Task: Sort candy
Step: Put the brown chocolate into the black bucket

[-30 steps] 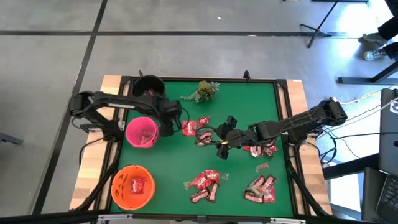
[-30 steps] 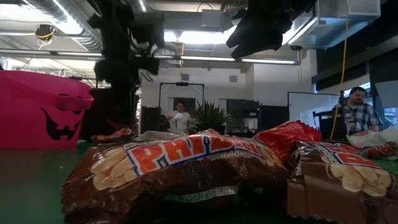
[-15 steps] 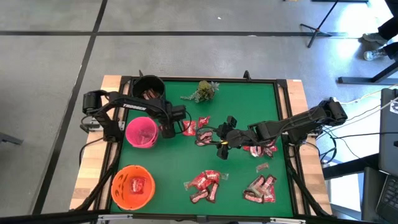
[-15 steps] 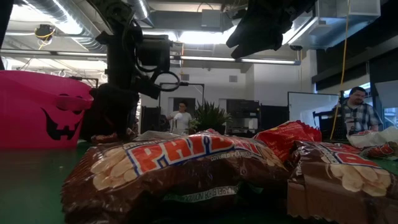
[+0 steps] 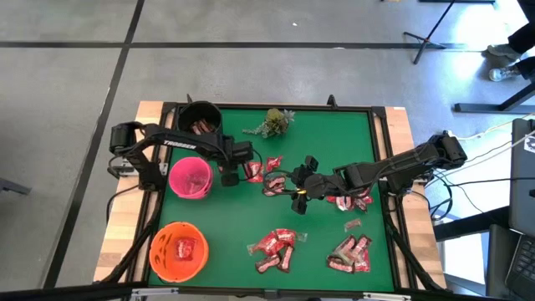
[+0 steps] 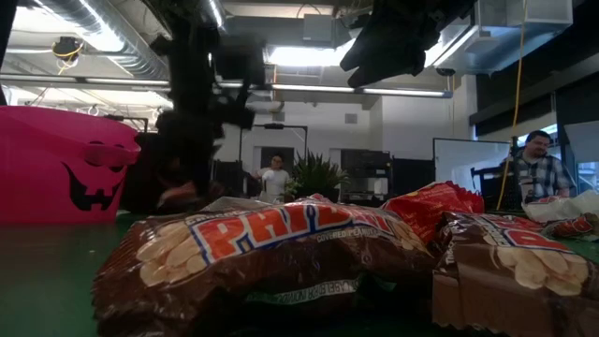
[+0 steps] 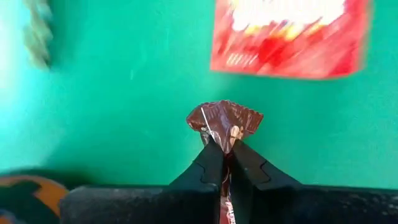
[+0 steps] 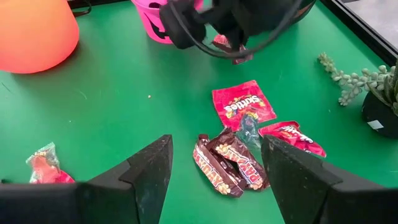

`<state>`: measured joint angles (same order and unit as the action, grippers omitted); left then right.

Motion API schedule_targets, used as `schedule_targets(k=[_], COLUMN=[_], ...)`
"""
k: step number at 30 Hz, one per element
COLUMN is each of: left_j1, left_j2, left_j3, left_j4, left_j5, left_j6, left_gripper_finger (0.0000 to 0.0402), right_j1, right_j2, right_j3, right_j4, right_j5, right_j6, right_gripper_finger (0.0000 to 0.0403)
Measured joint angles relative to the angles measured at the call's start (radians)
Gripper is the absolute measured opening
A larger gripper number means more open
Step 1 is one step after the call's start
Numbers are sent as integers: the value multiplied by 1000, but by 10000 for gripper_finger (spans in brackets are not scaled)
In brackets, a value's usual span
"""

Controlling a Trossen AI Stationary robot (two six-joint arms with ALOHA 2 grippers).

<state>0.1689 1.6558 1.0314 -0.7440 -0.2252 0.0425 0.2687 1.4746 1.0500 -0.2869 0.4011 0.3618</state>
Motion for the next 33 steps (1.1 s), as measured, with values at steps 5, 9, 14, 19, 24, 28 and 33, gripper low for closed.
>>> schedule_targets(k=[5,9,14,19,24,28,33], left_j1=[-62,-75,-1,152,300,414,508], left_j2=[-94,-244,-515,-685,-723,-688,-614], left_j3=[74,122,135,135,130,128,128], left_j4=[-24,-138,-137,-132,-131,-132,-142], left_j5=[-57,-158,-177,-124,-48,-45,-35], left_j6=[17,42,105,162,203,207,204], left_gripper_finger=[0,0,0,0,9,46,105], right_j1=[0,0,0,-1,-1,-1,-1], right_j2=[0,2,2,2,2,2,2], right_j3=[-34,-80,-113,-117,-117,-117,-117], right_j4=[52,96,105,125,178,183,181], right_j5=[1,0,-1,1,7,0,-27], right_j6=[0,17,54,55,25,18,-3], right_gripper_finger=[243,243,243,243,243,243,243])
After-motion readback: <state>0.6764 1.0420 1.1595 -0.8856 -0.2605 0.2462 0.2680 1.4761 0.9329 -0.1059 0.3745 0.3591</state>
